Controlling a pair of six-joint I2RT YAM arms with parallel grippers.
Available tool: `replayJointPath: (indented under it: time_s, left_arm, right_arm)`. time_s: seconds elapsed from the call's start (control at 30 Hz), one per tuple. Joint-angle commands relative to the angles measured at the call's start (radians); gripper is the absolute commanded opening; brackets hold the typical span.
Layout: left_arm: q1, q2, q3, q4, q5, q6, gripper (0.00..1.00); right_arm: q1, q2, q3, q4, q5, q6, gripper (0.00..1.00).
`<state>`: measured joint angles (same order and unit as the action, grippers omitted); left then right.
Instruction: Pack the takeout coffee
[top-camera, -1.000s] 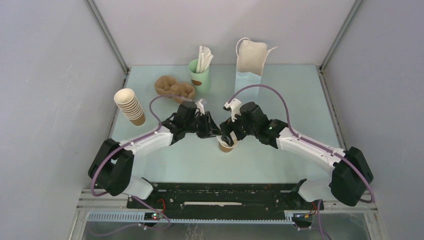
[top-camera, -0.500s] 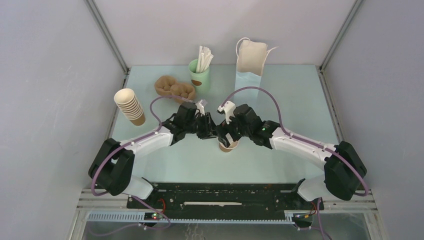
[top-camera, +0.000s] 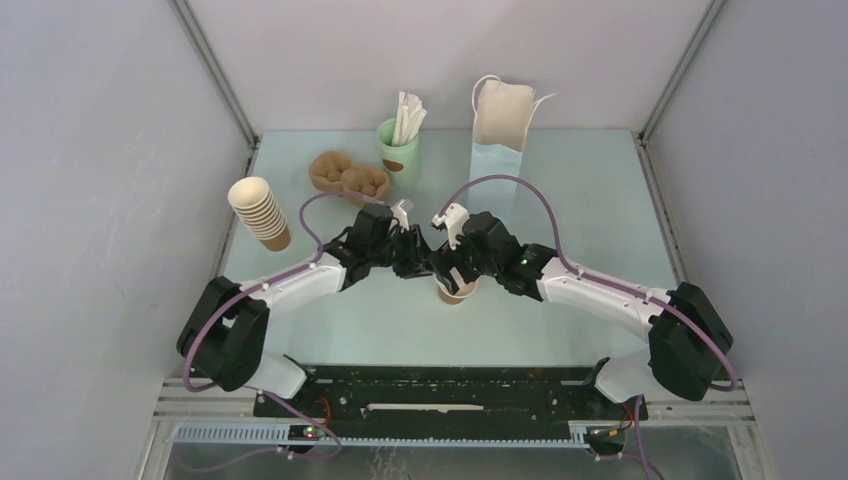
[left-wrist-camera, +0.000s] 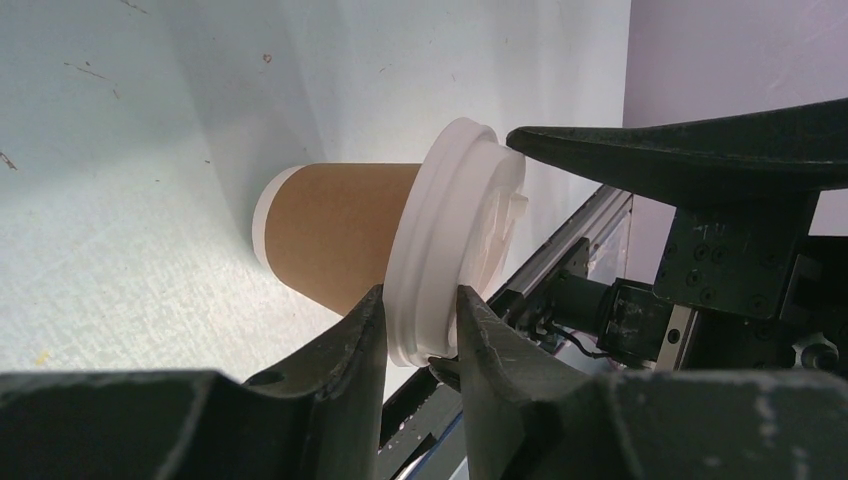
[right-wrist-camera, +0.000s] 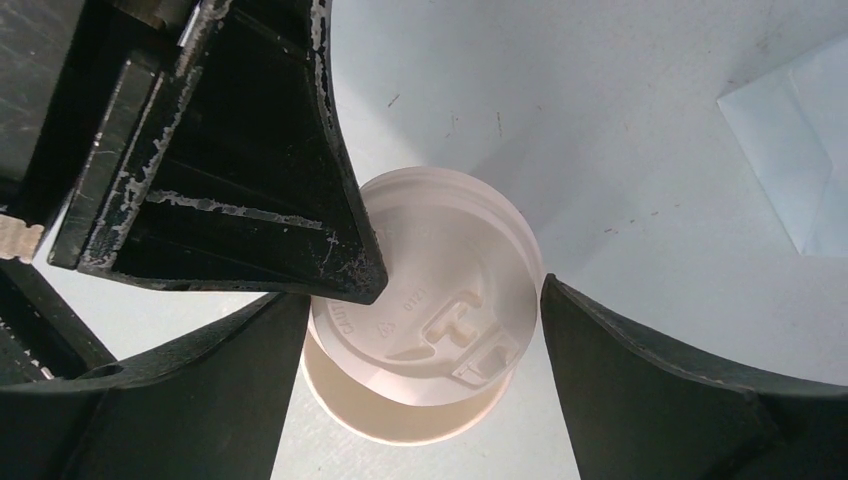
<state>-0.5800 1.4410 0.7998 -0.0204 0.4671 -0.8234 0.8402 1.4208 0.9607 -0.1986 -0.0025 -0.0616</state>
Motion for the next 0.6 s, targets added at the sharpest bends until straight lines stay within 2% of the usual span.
replayJointPath:
  time_s: [0.0, 0.23, 0.57]
  left_arm:
    - [0.002, -0.011, -0.013, 0.016, 0.019, -0.008, 0.35]
    - [0.002, -0.016, -0.013, 0.016, 0.019, -0.006, 0.37]
    - [0.007, -0.034, -0.014, 0.015, 0.011, -0.005, 0.5]
  right_arm:
    - [0.025, 0.006, 0.036, 0.016, 0.075, -0.022, 0.93]
    - [0.028, 0.006, 0.035, 0.018, 0.067, -0.014, 0.87]
    - [0.031, -0.003, 0.036, 0.017, 0.073, 0.004, 0.82]
